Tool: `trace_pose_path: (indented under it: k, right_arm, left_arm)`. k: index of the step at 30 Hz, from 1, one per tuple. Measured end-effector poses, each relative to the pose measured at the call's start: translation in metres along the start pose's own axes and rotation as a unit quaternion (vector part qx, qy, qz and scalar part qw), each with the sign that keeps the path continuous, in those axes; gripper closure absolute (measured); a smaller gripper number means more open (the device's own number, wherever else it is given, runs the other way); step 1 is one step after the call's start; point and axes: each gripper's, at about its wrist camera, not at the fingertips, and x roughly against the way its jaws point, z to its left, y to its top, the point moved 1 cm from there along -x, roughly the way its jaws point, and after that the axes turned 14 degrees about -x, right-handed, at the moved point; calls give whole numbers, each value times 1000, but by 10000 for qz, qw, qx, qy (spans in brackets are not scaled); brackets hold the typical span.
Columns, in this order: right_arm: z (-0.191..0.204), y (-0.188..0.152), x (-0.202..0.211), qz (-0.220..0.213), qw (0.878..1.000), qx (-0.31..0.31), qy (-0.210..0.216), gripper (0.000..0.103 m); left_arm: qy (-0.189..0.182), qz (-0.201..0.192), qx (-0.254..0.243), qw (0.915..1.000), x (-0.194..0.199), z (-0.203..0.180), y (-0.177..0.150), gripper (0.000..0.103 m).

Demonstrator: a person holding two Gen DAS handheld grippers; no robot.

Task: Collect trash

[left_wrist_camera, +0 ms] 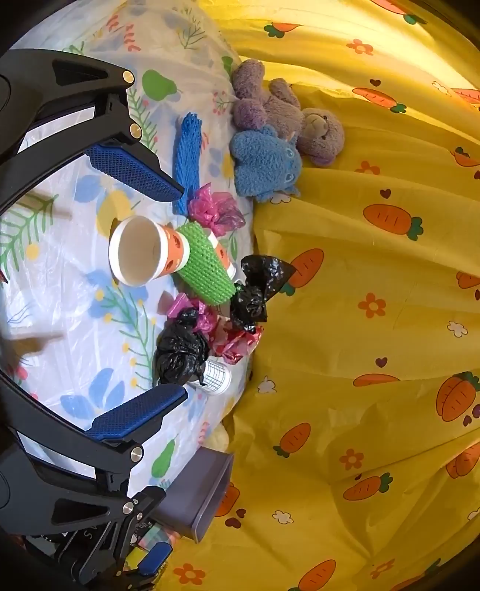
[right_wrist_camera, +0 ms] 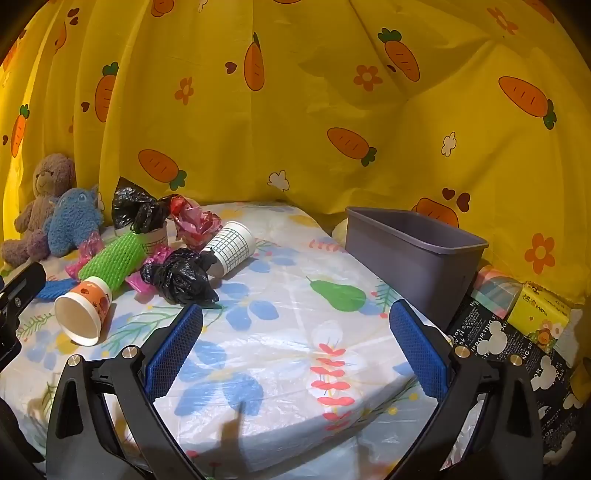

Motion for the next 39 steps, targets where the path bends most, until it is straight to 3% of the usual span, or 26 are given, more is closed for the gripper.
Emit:
trace_pose_path:
  k: [39]
  right_arm:
    - [-6, 5, -6, -100, 9998, -133, -105, 5]
  left_arm:
    - [-58, 78, -28, 9999, -11, -8, 2, 5]
